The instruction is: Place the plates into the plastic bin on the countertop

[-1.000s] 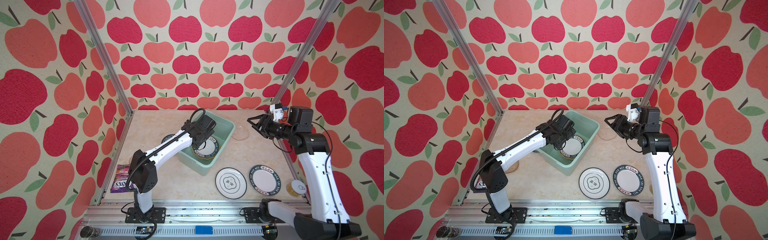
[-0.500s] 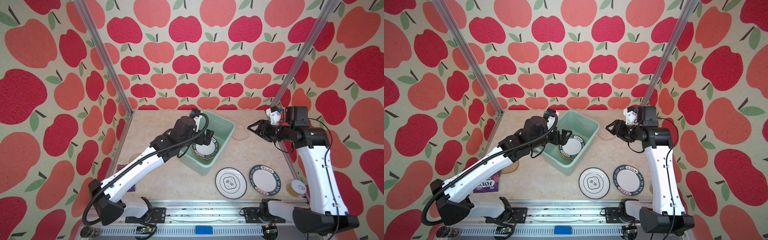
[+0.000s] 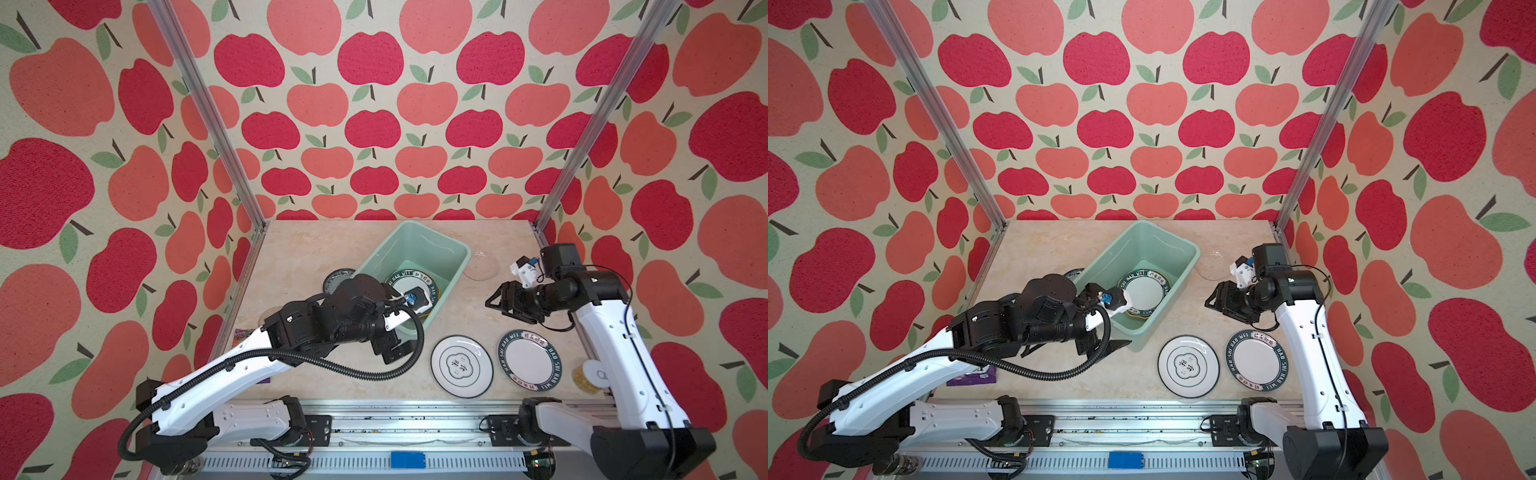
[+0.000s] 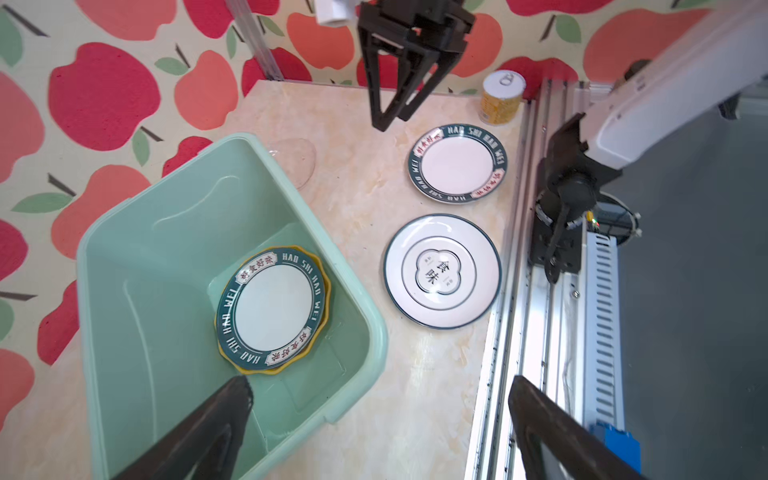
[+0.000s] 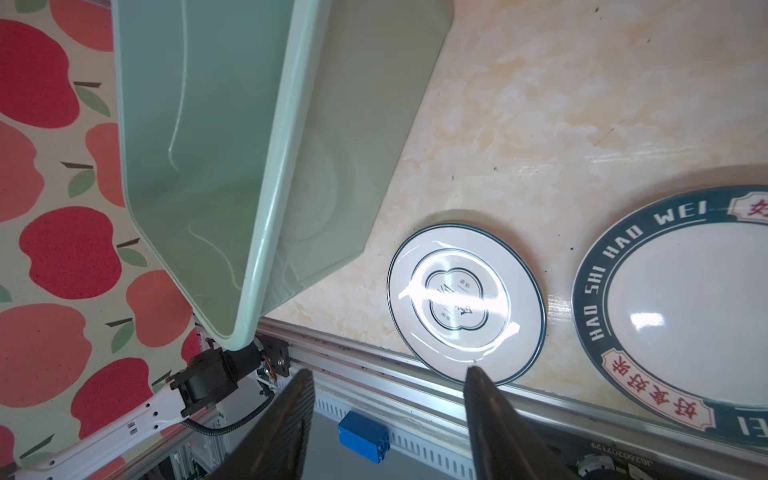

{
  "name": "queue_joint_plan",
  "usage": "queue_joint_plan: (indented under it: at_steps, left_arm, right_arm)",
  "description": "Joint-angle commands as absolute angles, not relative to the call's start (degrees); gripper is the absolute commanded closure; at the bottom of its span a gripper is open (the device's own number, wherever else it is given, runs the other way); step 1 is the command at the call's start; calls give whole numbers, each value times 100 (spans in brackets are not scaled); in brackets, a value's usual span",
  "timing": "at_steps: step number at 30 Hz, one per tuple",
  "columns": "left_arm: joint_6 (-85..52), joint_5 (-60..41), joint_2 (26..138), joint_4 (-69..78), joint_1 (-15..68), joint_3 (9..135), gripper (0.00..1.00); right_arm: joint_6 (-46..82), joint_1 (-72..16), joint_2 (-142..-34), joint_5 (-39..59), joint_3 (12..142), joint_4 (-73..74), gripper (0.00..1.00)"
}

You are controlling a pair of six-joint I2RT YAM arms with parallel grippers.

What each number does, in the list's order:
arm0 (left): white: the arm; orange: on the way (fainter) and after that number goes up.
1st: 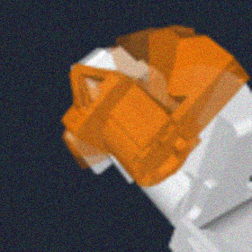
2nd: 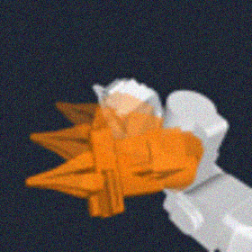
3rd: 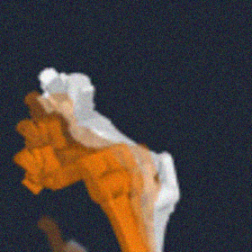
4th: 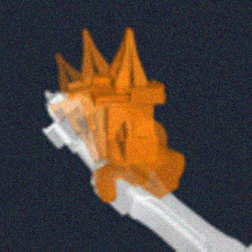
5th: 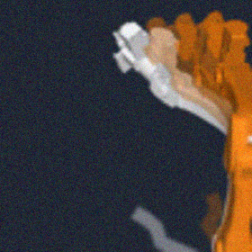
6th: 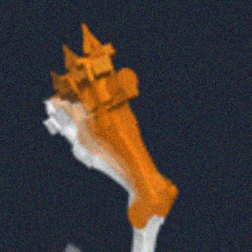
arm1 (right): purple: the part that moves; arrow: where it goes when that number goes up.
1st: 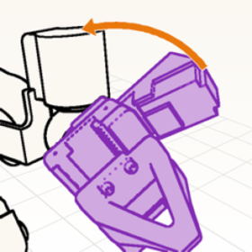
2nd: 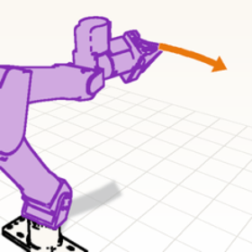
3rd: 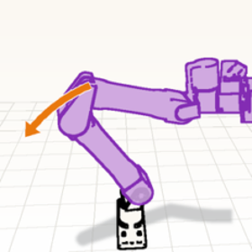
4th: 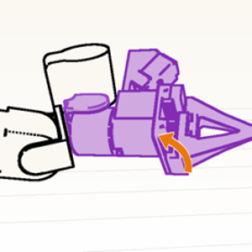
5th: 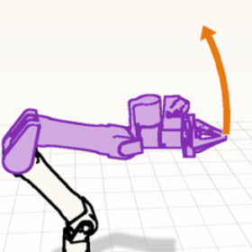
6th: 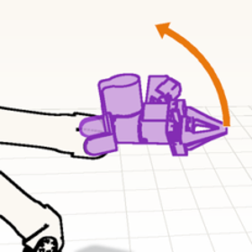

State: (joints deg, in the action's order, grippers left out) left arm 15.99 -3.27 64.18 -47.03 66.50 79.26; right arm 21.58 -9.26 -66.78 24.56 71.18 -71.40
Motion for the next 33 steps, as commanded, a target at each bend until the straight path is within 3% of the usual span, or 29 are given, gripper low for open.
queue_joint_plan:
  at_steps: [1, 11, 20, 33]
  left_arm:
    - [2008, -115, 6522, -5437, 7099, 7884, 1]
    - [1073, -1445, 6747, -4396, 7346, 7172, 2]
    - [-620, -1478, 6876, -4149, 7366, 7143, 3]
    - [-581, -1404, 7278, -4429, 7365, 7397, 3]
  right_arm:
    - [2207, -1112, -6704, 2566, 6552, -7138, 39]
    - [2365, -1601, -6765, 1729, 5614, -6858, 37]
    - [2855, -1617, -6389, 1775, 4598, -6245, 34]
    - [3440, -2019, -6665, 1163, 3879, -5789, 31]
